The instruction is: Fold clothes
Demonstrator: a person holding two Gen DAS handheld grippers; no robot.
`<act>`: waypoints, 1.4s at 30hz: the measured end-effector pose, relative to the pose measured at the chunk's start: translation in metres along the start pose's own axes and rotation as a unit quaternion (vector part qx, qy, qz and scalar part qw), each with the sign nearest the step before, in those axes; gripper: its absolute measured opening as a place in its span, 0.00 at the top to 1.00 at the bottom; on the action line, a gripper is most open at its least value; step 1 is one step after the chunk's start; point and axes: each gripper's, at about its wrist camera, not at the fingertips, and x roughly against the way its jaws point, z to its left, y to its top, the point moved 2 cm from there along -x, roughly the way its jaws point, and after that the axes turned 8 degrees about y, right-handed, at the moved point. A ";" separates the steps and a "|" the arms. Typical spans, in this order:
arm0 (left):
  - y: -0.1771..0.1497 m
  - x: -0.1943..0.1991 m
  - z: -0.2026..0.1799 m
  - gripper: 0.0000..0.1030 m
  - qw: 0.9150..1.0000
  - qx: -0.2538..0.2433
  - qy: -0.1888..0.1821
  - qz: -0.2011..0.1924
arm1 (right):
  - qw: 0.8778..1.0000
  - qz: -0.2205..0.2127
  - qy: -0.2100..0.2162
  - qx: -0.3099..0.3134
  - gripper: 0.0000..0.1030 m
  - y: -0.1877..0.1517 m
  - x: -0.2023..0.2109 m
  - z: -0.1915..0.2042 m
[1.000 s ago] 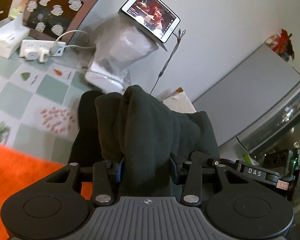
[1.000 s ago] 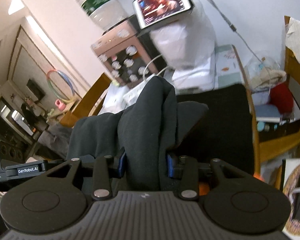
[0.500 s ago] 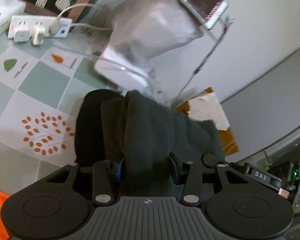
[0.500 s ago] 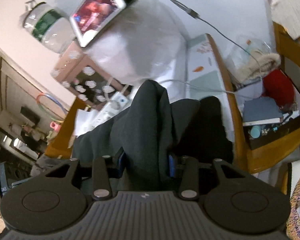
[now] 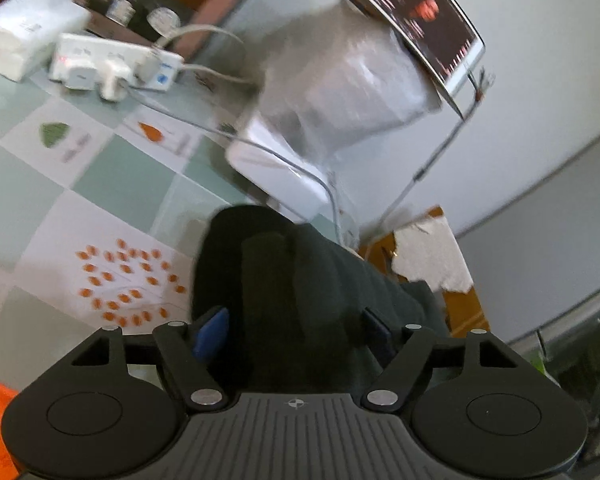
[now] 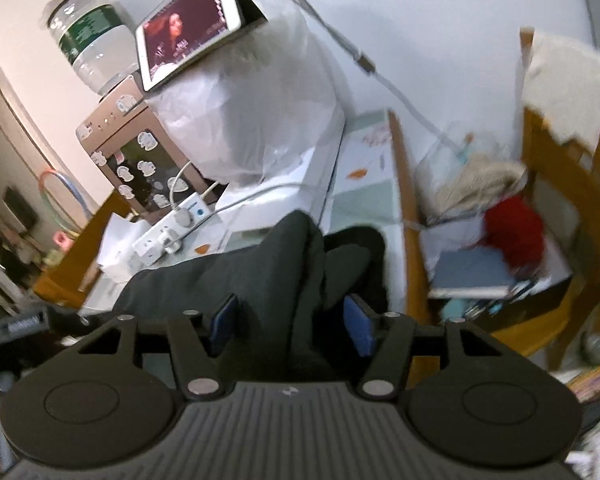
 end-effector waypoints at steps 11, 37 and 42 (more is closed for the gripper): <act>-0.014 0.069 0.011 0.27 1.000 0.000 0.012 -0.023 | 0.998 -0.002 -0.033 0.047 0.37 -0.027 0.071 0.047; -0.156 0.293 0.001 0.00 0.950 -0.251 0.080 -0.166 | 0.982 -0.038 -0.096 0.158 0.00 -0.157 0.218 0.240; -0.181 0.327 0.018 0.00 0.942 -0.267 0.099 -0.179 | 0.977 -0.067 -0.106 0.175 0.00 -0.190 0.240 0.285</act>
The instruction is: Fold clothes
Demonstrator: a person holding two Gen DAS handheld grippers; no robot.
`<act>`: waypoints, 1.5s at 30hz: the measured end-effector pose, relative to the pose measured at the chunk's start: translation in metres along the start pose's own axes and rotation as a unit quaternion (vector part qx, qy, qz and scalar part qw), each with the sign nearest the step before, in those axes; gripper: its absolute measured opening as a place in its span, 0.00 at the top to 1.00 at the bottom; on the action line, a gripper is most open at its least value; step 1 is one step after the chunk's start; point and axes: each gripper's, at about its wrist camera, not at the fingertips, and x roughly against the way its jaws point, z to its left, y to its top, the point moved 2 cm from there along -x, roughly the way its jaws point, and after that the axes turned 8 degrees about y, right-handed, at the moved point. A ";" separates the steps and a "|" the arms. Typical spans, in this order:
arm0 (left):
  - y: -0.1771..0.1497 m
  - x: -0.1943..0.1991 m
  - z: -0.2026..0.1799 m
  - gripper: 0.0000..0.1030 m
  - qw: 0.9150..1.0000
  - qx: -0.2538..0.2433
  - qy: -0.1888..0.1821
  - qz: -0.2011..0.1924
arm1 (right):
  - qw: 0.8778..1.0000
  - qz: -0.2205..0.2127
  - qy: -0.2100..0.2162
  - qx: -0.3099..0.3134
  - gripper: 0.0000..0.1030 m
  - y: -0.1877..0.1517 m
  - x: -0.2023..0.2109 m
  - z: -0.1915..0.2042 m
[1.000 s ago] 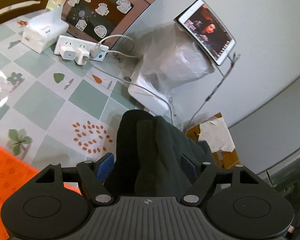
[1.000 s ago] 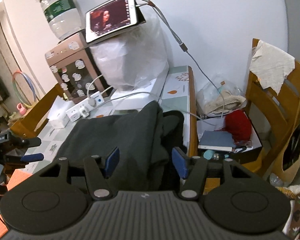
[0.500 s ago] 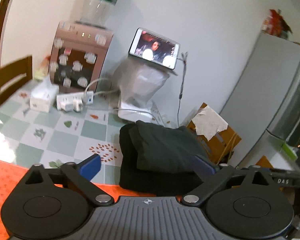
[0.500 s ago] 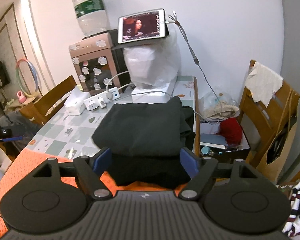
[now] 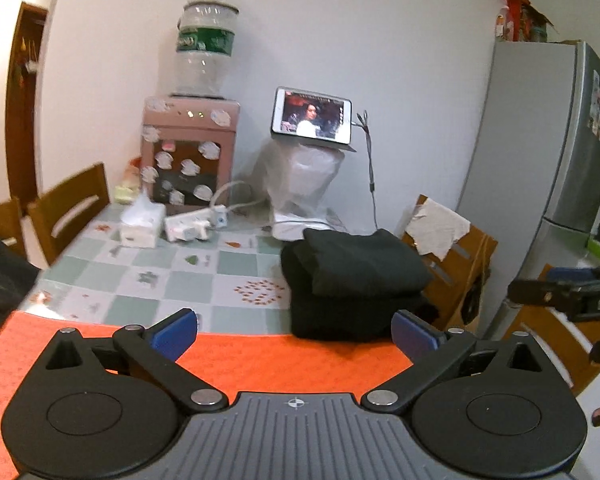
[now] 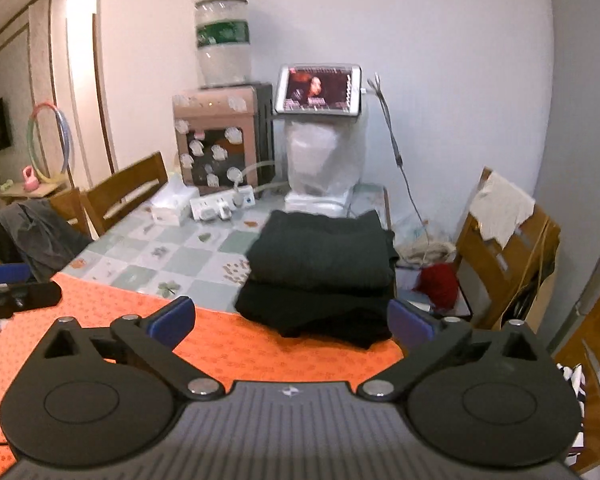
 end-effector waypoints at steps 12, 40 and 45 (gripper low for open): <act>-0.041 0.077 0.036 0.00 1.000 0.000 0.008 0.005 | 0.999 -0.014 -0.046 -0.026 0.00 -0.042 0.057 0.097; -0.102 0.076 0.045 0.00 0.989 0.046 0.072 0.117 | 0.994 0.059 -0.034 -0.084 0.00 -0.132 0.046 0.120; -0.108 0.072 0.043 0.00 0.987 0.053 0.070 0.134 | 0.994 0.062 -0.036 -0.085 0.00 -0.136 0.040 0.113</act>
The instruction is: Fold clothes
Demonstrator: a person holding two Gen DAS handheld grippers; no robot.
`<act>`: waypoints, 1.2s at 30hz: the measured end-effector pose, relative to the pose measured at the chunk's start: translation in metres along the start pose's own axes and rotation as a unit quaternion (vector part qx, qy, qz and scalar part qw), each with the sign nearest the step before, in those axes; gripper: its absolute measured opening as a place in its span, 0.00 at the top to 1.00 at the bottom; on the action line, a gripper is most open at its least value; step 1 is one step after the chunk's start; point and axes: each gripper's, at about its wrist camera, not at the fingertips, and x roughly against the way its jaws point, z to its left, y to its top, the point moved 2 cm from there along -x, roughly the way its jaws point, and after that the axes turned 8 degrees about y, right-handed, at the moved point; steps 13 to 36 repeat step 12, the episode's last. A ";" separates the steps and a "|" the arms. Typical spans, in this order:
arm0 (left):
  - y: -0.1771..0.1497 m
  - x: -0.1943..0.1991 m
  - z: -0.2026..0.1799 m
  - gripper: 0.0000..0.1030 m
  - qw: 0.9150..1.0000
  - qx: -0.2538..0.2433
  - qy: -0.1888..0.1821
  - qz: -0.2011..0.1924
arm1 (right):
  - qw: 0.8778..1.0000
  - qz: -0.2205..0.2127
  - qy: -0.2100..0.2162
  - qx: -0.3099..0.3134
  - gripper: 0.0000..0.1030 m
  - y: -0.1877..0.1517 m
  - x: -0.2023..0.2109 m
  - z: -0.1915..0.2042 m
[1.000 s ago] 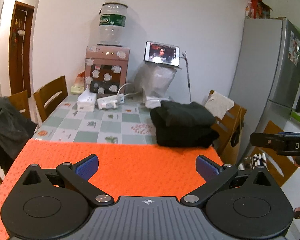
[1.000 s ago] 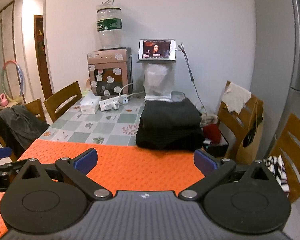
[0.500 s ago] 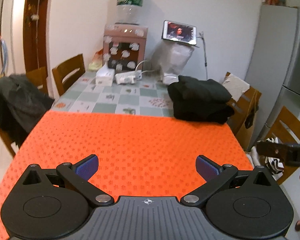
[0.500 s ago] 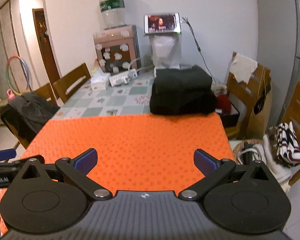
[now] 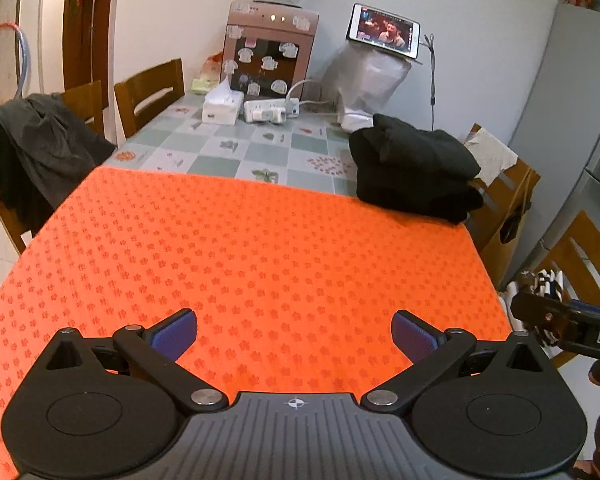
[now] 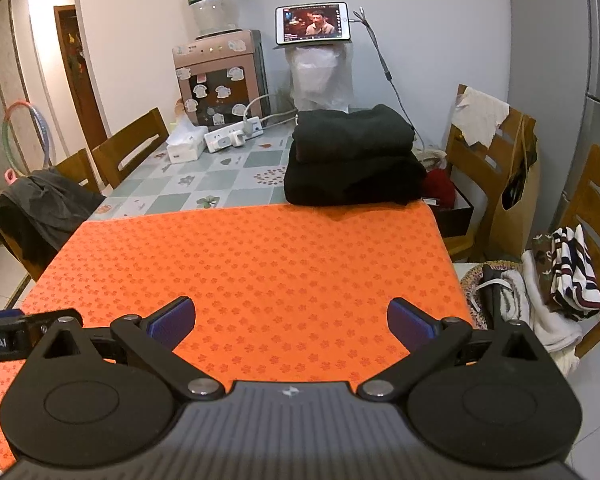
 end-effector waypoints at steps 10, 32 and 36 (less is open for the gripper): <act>0.000 -0.006 -0.005 0.00 1.000 -0.001 0.003 0.009 | 1.000 0.006 -0.002 0.002 0.00 0.001 -0.009 -0.005; 0.000 -0.006 -0.006 0.00 1.000 -0.003 0.001 0.008 | 1.000 0.008 -0.001 0.002 0.00 0.001 -0.010 -0.007; 0.000 -0.006 -0.006 0.00 1.000 -0.003 0.001 0.008 | 1.000 0.008 -0.001 0.002 0.00 0.001 -0.010 -0.007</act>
